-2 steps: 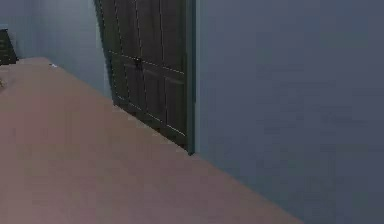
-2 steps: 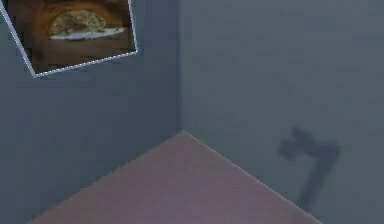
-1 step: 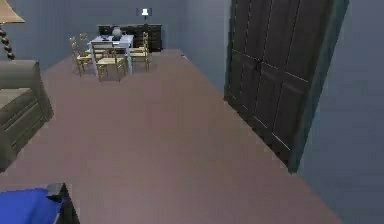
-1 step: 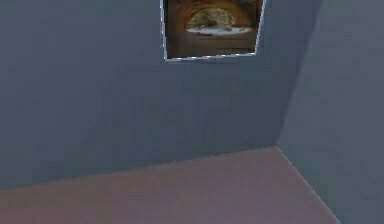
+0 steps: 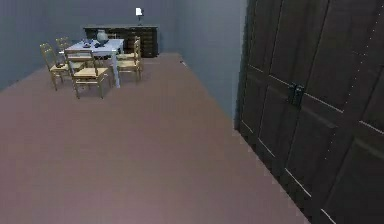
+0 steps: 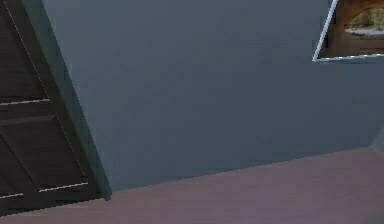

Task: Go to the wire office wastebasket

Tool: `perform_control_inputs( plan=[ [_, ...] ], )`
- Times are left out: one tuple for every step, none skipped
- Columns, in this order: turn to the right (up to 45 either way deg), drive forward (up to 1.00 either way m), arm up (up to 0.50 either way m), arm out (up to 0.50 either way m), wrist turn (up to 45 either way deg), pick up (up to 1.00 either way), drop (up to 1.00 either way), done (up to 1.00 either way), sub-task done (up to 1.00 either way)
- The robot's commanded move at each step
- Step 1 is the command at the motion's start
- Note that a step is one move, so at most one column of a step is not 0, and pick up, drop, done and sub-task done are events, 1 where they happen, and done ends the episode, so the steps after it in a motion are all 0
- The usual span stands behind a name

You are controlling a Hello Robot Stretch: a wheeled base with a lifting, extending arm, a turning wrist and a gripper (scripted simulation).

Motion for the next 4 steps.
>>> perform_control_inputs(
  plan=[
    [-6.0, 0.00, 0.00, 0.00, 0.0, 0.00, 0.00, 0.00, 0.00],
    [0.0, 0.35, 0.00, 0.00, 0.0, 0.00, 0.00, 0.00, 0.00],
    [-45.0, 0.00, 0.00, 0.00, 0.0, 0.00, 0.00, 0.00, 0.00],
    [-30.0, 0.00, 0.00, 0.00, 0.0, 0.00, 0.00, 0.00, 0.00]
  ],
)
